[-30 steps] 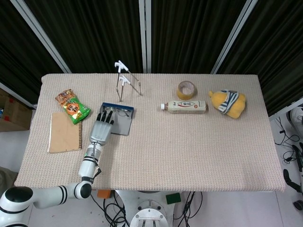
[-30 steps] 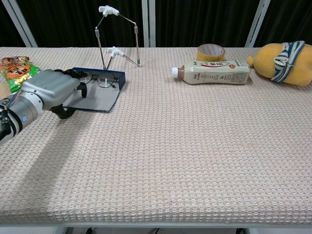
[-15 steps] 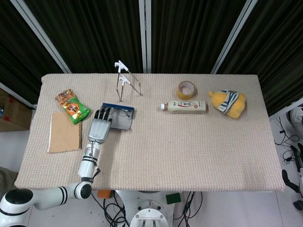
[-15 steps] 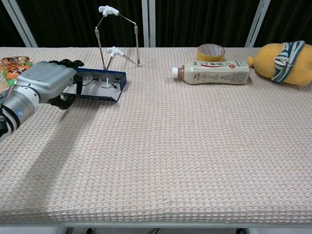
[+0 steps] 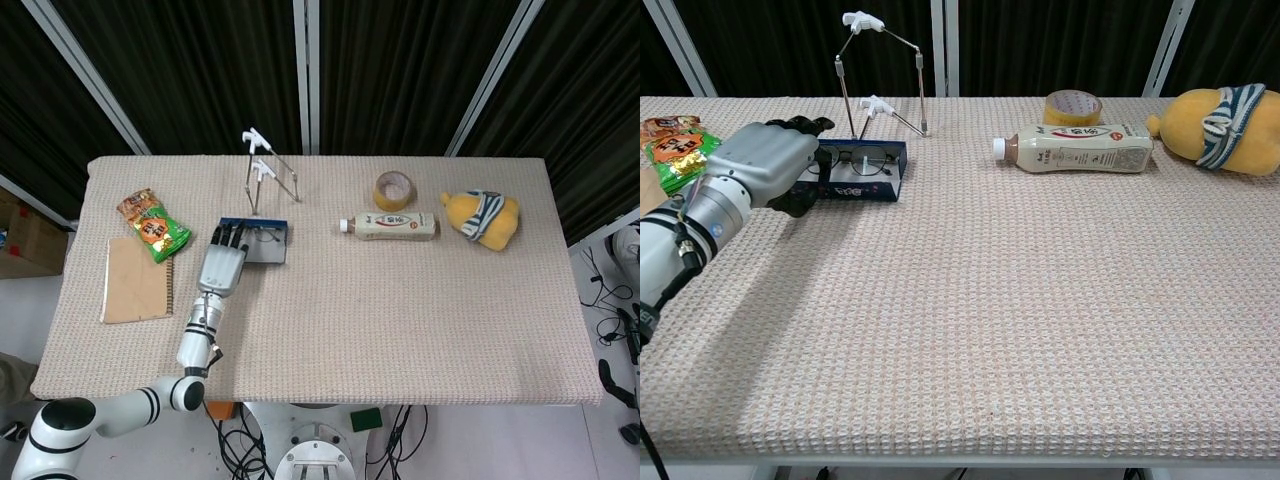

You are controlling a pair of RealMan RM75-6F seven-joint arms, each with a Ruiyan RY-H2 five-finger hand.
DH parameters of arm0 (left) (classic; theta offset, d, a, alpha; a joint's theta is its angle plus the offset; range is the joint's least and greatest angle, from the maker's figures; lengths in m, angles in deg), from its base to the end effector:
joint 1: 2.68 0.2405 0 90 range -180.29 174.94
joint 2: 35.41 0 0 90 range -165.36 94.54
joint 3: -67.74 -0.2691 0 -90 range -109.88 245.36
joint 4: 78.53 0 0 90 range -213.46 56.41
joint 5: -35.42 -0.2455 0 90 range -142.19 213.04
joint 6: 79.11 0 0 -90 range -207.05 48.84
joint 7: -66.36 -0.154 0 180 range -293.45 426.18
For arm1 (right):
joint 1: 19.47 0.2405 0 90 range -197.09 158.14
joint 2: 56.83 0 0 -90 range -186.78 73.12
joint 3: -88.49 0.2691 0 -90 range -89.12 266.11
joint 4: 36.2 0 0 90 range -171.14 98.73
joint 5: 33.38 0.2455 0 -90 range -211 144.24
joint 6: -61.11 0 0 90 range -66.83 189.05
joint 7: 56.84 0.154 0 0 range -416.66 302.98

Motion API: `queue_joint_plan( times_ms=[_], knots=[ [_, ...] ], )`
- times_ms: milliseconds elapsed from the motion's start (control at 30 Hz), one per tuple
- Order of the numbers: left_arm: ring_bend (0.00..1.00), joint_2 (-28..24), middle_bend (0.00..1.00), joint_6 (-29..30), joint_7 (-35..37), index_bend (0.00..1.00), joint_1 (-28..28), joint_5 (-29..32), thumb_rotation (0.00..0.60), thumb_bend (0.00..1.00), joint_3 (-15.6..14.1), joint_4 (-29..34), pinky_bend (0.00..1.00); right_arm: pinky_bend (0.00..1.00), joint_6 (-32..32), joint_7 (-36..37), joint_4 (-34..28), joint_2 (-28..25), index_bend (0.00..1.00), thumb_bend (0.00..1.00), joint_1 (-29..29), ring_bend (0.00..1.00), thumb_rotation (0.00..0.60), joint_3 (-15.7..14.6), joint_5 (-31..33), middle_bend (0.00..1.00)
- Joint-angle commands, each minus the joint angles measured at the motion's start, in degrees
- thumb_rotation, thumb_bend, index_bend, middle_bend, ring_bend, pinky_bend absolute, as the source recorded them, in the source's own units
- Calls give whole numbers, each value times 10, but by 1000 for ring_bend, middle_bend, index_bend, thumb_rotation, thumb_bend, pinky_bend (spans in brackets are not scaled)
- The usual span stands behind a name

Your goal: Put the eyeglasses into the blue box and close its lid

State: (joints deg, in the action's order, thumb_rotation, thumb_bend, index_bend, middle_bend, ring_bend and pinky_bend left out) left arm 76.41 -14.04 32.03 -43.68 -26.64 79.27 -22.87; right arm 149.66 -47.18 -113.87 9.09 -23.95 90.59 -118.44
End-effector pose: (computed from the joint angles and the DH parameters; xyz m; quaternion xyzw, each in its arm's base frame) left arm -0.1876 0.3814 -0.1214 -0.7082 -0.2876 -0.3029 0.5691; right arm -0.4135 -0.1302 0.1627 0.5534 -0.4021 0.3372 0.6468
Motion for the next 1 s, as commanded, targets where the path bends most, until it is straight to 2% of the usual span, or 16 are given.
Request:
queue_joint_plan(
  times_ms=[33, 100, 200, 300, 400, 467, 533, 633, 867, 1000],
  knots=[
    [0, 6, 0, 6, 15, 713, 2, -10, 600, 497, 3, -3, 117, 0, 1, 2, 1, 0, 0, 461, -1, 0, 600, 0, 1, 0],
    [0, -4, 0, 27, 14, 745, 12, -25, 600, 500, -4, 16, 117, 0, 2, 4, 2, -1, 0, 461, -2, 0, 600, 1, 2, 0],
    [0, -34, 0, 77, 7, 763, 45, -53, 600, 500, -28, 75, 117, 0, 4, 7, 3, -2, 0, 461, -2, 0, 600, 2, 1, 0],
    [0, -83, 0, 143, -3, 775, 98, -94, 600, 500, -79, 170, 117, 0, 4, 8, 5, -1, 0, 461, -1, 0, 600, 2, -1, 0],
    [0, -148, 1, 197, -20, 778, 150, -136, 600, 499, -144, 266, 117, 0, 5, 7, 5, -1, 0, 461, -1, 0, 600, 1, -5, 0],
    [0, -187, 7, 219, -31, 776, 174, -150, 600, 498, -167, 311, 117, 0, 7, 4, 3, -2, 0, 461, 0, 0, 600, 0, -8, 0],
    [0, -209, 14, 221, -35, 770, 181, -150, 600, 497, -167, 336, 117, 0, 8, 0, 1, -4, 0, 462, 0, 0, 600, 0, -10, 0],
    [0, -215, 15, 205, -38, 766, 173, -143, 600, 497, -143, 344, 118, 0, 5, -3, -2, -3, 0, 461, 1, 0, 600, -2, -10, 0],
    [0, -168, 16, 121, -61, 764, 135, -92, 600, 497, -89, 287, 118, 0, 3, -9, -6, -2, 0, 462, 2, 0, 600, -1, -8, 0],
    [0, -144, 16, 96, -86, 760, 118, -76, 600, 496, -71, 261, 118, 0, 0, -8, -5, -3, 0, 462, 1, 0, 600, -1, -2, 0]
  ],
)
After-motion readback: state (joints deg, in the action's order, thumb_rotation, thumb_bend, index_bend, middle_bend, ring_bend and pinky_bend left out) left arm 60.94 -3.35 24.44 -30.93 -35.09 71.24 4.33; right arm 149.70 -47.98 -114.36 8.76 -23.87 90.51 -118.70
